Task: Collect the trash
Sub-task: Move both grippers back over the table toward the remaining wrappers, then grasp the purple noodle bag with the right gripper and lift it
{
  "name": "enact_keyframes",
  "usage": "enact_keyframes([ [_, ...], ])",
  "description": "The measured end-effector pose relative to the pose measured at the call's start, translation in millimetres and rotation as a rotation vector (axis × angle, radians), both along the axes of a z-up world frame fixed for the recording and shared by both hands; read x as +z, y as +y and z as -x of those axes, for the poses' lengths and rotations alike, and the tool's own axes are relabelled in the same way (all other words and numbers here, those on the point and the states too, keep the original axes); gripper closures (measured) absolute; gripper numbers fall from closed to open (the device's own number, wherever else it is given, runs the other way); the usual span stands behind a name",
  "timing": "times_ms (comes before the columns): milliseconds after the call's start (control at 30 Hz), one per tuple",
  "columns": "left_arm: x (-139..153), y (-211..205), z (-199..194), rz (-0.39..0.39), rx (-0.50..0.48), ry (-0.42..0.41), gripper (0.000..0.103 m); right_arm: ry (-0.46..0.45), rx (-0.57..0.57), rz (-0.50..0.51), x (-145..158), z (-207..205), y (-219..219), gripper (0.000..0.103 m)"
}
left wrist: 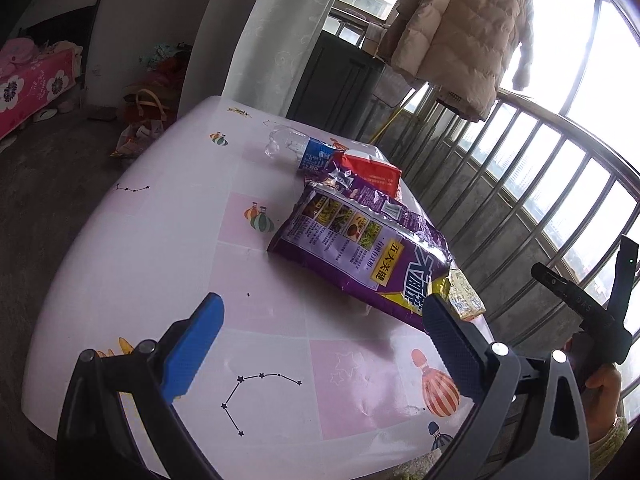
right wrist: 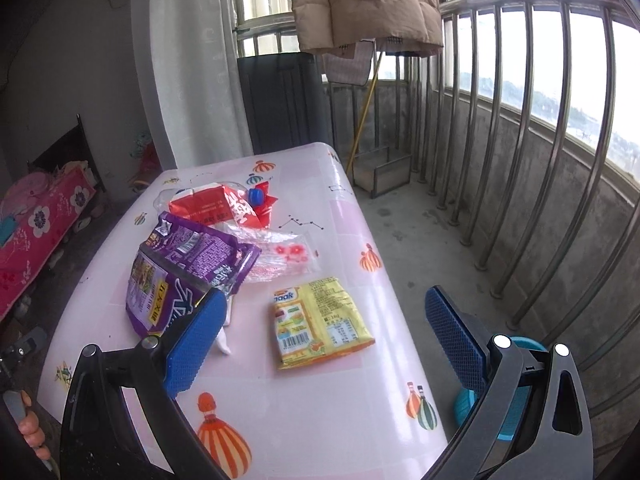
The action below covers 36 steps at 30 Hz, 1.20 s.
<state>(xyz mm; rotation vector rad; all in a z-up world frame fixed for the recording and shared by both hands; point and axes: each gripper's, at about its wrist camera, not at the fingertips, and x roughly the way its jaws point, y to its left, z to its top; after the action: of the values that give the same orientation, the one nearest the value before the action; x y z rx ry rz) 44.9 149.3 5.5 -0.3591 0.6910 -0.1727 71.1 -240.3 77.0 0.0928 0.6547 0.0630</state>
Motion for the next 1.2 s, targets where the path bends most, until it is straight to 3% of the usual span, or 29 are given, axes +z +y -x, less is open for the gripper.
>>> enact_keyframes([
  [433,-0.9,14.1,1.4,0.031,-0.033,-0.040,0.006,0.025,0.090,-0.082,6.8,-8.2,24.1,0.008],
  [1200,-4.3,18.2,-4.1,0.023,-0.015,-0.030,0.006,0.067,0.116,-0.162,2.7,-11.4,22.0,0.013],
])
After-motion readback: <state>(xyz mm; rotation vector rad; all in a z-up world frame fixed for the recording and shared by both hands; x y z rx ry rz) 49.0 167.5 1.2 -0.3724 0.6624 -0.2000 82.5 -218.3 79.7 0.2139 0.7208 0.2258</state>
